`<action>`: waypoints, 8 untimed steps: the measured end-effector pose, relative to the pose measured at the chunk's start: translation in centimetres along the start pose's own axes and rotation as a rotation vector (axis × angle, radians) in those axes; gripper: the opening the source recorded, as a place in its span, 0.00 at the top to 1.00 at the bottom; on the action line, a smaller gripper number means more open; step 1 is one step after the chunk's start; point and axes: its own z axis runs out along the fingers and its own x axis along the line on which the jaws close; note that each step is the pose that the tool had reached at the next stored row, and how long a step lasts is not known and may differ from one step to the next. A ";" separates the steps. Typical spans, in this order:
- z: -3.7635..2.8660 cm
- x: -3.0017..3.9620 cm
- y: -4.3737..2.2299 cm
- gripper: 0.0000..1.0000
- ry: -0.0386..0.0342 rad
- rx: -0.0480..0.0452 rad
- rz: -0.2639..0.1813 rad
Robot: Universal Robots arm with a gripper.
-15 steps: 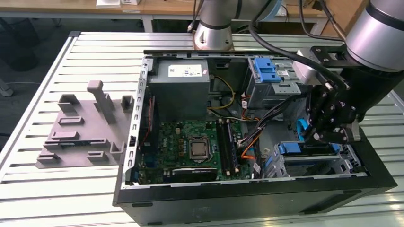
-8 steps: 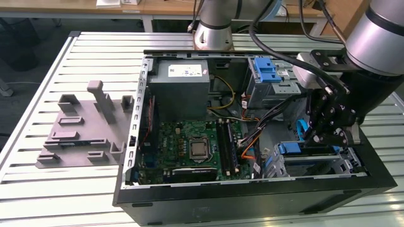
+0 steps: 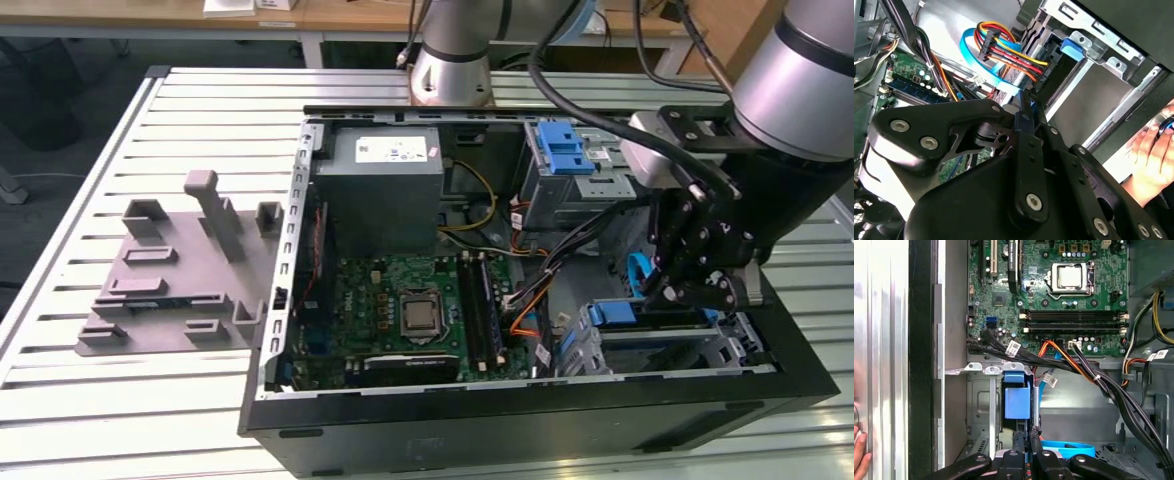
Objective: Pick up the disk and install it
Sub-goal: 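Insert the second disk wire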
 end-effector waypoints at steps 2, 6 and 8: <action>0.04 -0.01 -0.08 0.84 -0.0011 0.0000 0.000; 0.11 0.01 -0.13 0.84 -0.0022 0.0000 0.000; 0.16 0.01 -0.14 0.84 -0.0022 -0.0001 0.000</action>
